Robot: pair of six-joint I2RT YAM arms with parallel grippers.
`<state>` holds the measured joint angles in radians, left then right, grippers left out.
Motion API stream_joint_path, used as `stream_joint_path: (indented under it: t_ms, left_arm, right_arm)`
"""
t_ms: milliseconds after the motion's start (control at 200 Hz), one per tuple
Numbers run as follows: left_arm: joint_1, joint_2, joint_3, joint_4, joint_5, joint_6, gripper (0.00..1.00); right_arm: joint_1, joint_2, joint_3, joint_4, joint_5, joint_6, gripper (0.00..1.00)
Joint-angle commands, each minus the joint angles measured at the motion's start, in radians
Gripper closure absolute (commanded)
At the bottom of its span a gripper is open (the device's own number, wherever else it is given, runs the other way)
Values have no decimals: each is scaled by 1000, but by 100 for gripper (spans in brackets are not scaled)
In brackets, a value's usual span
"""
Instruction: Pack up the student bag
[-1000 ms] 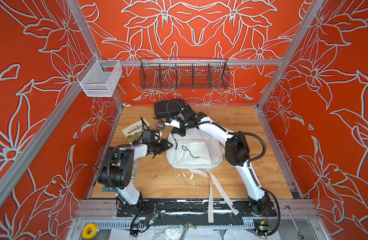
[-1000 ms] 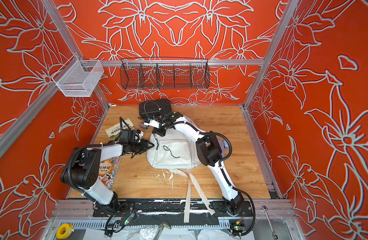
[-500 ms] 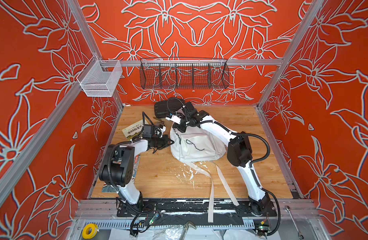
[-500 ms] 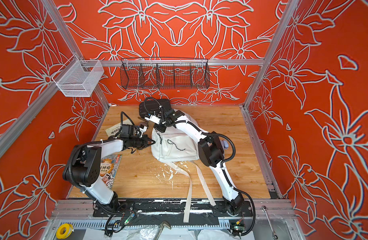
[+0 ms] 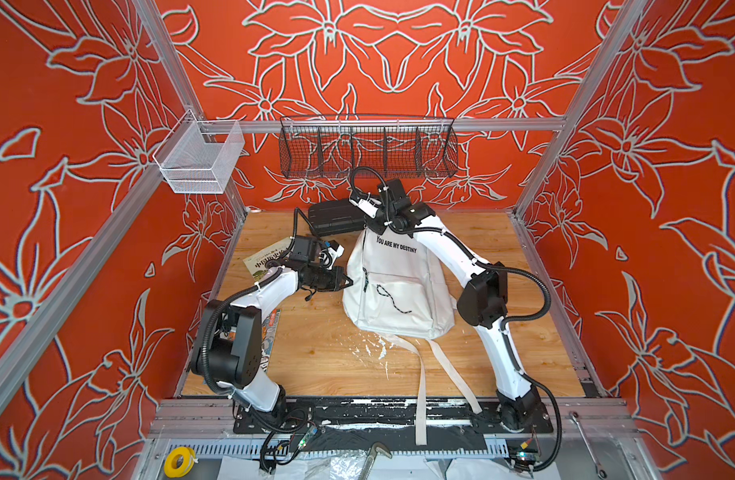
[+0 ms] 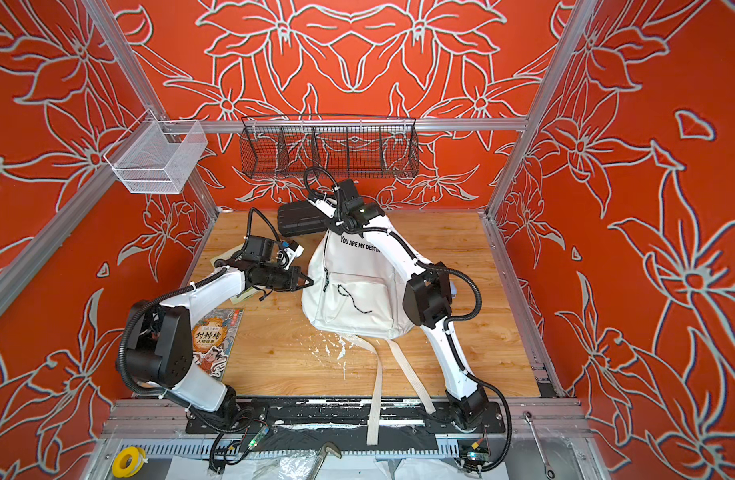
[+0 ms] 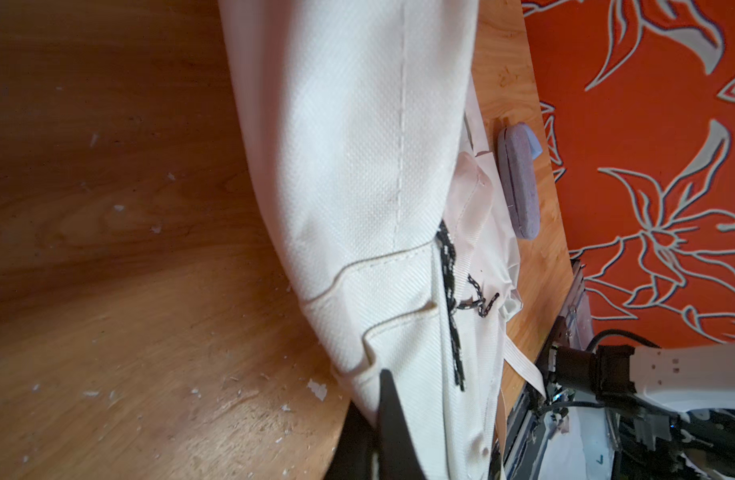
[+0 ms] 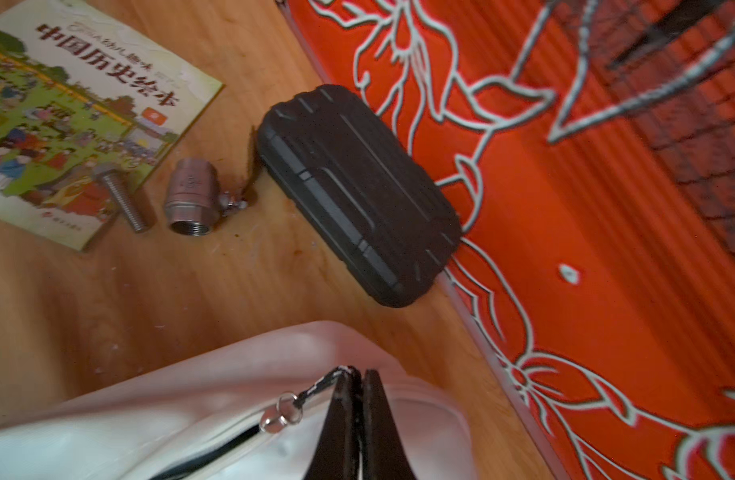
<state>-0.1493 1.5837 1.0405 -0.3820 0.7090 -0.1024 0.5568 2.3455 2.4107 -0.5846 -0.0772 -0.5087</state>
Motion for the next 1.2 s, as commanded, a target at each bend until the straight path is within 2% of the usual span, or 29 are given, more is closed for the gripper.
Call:
stream_joint_path:
  t_ms: [0,225,475,530,651,756,841,901,1096,1191]
  left_arm:
    - [-4,-44,-10,-118,-65,68,100]
    - [1,-121,-62,-33,-174,29,100]
    - [79,-190,-210,160,-169,-72,100]
    - [83,-200,-231,181,-163,-65,100]
    - [82,-199,-243,215,-153,-61,100]
    - [79,-220,-239,221,-169,-49,100]
    - [72,-276,-245,245,-201,-28,65]
    - [64,-319,-233,244,-244,-2,53]
    - [13,-389,-106,213,-320,139,33]
    - [-19,-361,-5,207,-319,222,29]
  right_arm:
    - [-31,42,63,-2,70,42,100]
    - [-108,13,59,-73,53,88,100]
    - [-181,-67,-34,-74,-5,131,100]
    - [-187,-82,-35,-88,-54,116,100]
    - [-177,-138,-70,-60,-239,82,100]
    - [-149,-186,-88,-54,-288,50,100]
    - [-125,-219,-100,-64,-316,17,100]
    - [-112,-244,-115,-64,-340,9,100]
    - [-58,-319,-197,-40,-391,-44,100]
    - [-38,-344,-209,-40,-415,-65,100]
